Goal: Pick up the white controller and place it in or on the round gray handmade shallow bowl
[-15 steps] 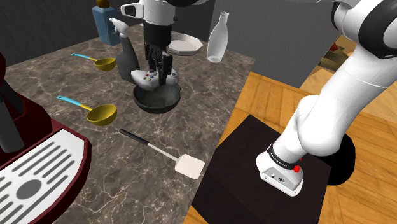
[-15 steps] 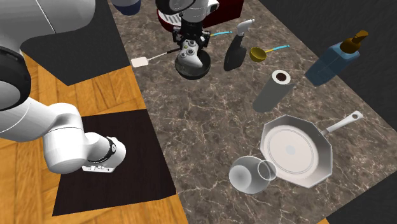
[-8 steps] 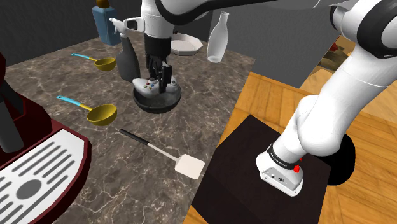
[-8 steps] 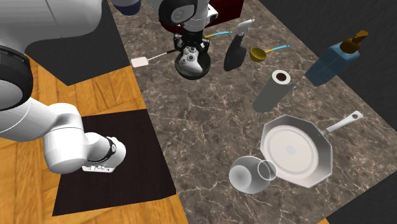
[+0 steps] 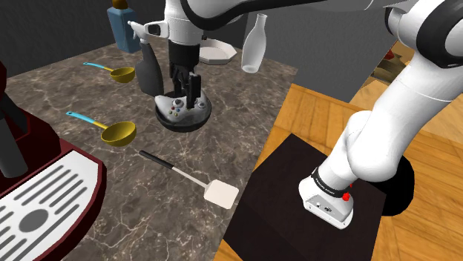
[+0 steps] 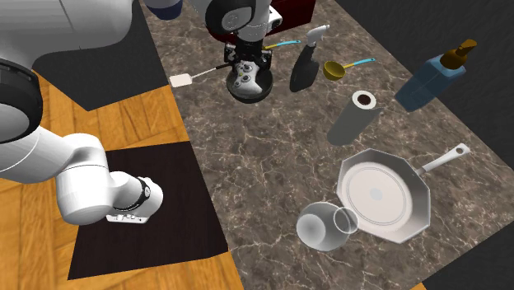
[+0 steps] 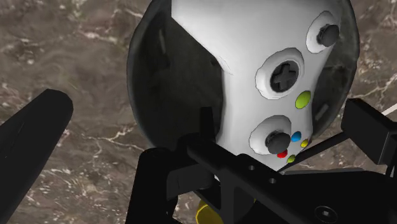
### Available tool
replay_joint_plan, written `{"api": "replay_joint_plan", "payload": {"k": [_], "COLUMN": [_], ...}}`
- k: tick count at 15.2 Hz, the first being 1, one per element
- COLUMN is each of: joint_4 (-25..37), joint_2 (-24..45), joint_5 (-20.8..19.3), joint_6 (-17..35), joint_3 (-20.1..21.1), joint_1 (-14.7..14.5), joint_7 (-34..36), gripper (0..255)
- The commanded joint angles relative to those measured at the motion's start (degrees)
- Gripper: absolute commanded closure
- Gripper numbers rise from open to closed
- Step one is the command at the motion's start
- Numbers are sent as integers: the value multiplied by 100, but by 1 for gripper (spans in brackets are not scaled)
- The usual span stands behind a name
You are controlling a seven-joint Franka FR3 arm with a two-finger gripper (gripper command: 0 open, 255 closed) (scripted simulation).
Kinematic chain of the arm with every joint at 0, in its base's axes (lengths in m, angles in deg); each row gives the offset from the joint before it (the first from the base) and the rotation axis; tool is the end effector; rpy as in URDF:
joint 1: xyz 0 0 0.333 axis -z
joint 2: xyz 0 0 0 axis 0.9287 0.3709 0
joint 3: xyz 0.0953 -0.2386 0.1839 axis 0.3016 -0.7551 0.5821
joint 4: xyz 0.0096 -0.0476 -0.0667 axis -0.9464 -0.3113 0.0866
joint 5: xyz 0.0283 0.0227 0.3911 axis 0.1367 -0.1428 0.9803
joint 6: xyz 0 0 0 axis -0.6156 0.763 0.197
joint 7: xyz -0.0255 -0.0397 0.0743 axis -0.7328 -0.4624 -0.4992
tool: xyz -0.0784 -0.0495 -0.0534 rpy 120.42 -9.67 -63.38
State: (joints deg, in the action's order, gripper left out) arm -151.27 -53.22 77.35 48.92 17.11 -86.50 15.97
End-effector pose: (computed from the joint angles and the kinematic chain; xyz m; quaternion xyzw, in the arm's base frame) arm 0.4881 0.2858 0.4962 -0.7840 -0.6163 -0.0035 0.0737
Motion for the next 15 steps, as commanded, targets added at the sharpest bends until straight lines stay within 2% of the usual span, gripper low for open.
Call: {"api": "replay_joint_plan", "payload": {"k": [1, 4, 8, 15], "joint_4": [0, 0, 688, 688], "joint_2": [0, 0, -28, -28], "joint_5": [0, 0, -22, -22], "joint_6": [0, 0, -721, -721], "joint_3": [0, 0, -45, -45], "joint_1": [0, 0, 47, 47], "joint_7": [0, 0, 16, 16], "gripper": [0, 0, 0, 0]}}
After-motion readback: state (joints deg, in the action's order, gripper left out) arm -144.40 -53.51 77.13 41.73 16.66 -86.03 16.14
